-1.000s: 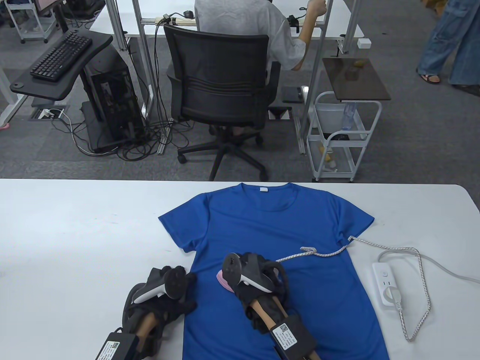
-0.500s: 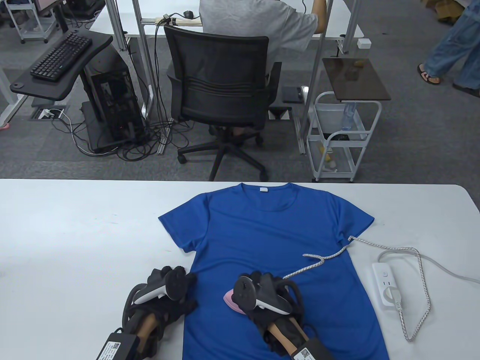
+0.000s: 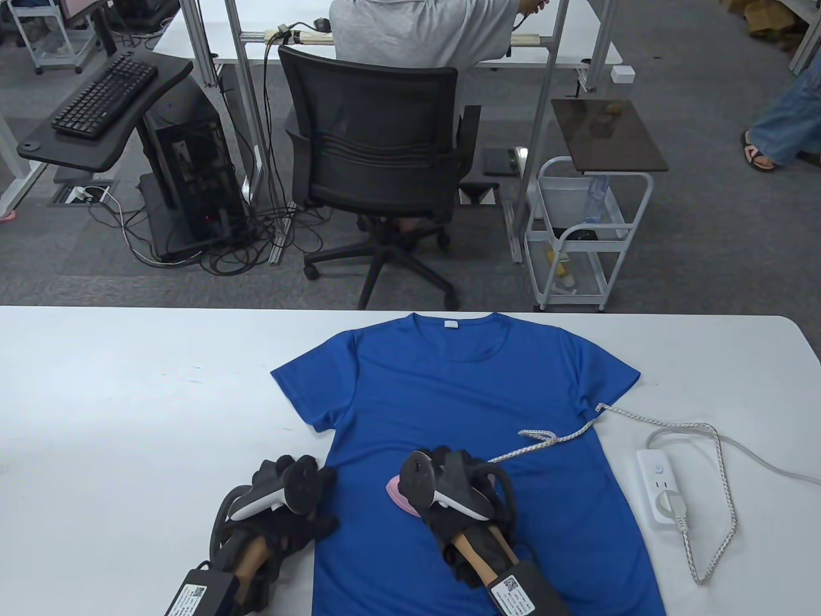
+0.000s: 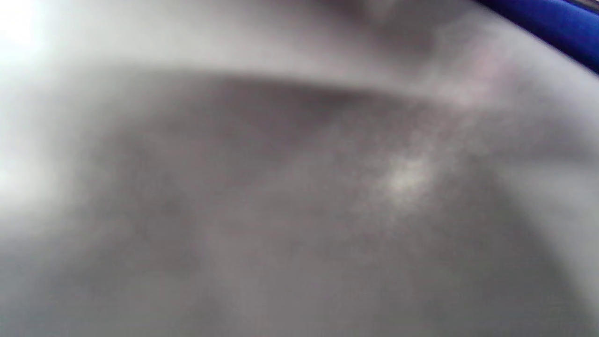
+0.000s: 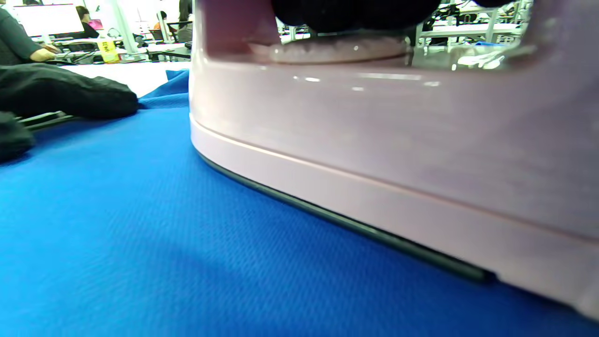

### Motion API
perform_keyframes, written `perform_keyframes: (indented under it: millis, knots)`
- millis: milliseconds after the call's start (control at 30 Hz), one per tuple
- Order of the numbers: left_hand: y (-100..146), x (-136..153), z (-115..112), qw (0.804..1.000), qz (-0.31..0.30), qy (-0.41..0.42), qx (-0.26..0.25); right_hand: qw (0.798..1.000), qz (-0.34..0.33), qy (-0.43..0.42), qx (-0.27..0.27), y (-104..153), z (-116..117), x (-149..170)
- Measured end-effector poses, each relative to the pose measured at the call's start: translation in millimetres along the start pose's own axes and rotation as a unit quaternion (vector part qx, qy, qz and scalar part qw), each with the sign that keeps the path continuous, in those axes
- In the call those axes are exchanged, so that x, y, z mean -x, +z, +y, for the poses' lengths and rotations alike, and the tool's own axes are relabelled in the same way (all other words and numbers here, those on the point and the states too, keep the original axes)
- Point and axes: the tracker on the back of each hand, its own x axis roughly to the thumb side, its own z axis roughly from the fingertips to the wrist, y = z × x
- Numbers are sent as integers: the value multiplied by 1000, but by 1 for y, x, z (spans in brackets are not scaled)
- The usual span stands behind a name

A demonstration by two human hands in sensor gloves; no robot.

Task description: Iron t-shirt with electric iron on table

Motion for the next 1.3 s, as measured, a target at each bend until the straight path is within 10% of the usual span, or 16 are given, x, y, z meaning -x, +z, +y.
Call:
perform_keyframes:
  millis: [667, 1300]
  knots:
    - [0, 0, 0, 1000, 0, 1, 2, 999, 53, -4, 13, -31, -2, 11]
    - [0, 0, 0, 1000, -1, 1, 2, 997, -50, -17, -55, 20, 0, 27]
